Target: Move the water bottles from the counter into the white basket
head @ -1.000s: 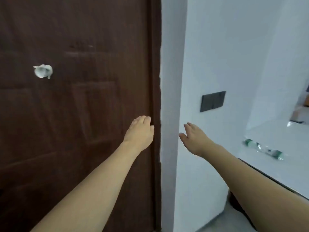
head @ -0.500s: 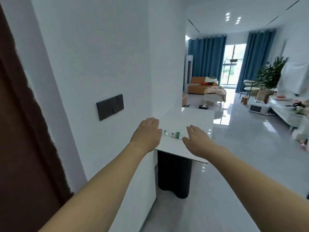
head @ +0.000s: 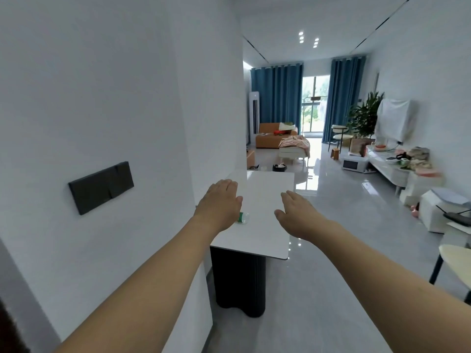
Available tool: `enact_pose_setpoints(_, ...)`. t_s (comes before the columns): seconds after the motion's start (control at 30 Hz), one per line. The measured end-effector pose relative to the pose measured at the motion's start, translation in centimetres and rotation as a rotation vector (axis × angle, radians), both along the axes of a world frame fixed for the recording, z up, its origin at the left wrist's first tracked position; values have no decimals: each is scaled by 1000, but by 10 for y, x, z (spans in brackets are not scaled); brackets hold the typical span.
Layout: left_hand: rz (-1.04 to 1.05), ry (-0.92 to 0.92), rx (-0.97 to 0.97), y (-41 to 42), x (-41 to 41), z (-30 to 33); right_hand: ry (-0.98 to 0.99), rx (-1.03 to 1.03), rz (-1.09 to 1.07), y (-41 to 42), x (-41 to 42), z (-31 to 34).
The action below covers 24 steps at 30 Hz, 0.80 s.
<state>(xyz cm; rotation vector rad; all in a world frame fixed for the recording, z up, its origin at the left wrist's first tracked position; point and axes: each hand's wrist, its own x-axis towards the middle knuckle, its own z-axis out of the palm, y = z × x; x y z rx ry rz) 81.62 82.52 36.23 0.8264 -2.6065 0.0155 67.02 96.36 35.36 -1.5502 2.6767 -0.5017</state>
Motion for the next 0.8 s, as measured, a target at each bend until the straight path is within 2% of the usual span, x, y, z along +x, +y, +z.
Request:
enact_pose_setpoints(0.37,-47,-17,23,-54,-99,-12,-52,-19,-63,-48,-99,-17)
enact_pose_setpoints(0.8,-86,33,41,-193,-249,-5,-34,-6,-134,-157,-235,1)
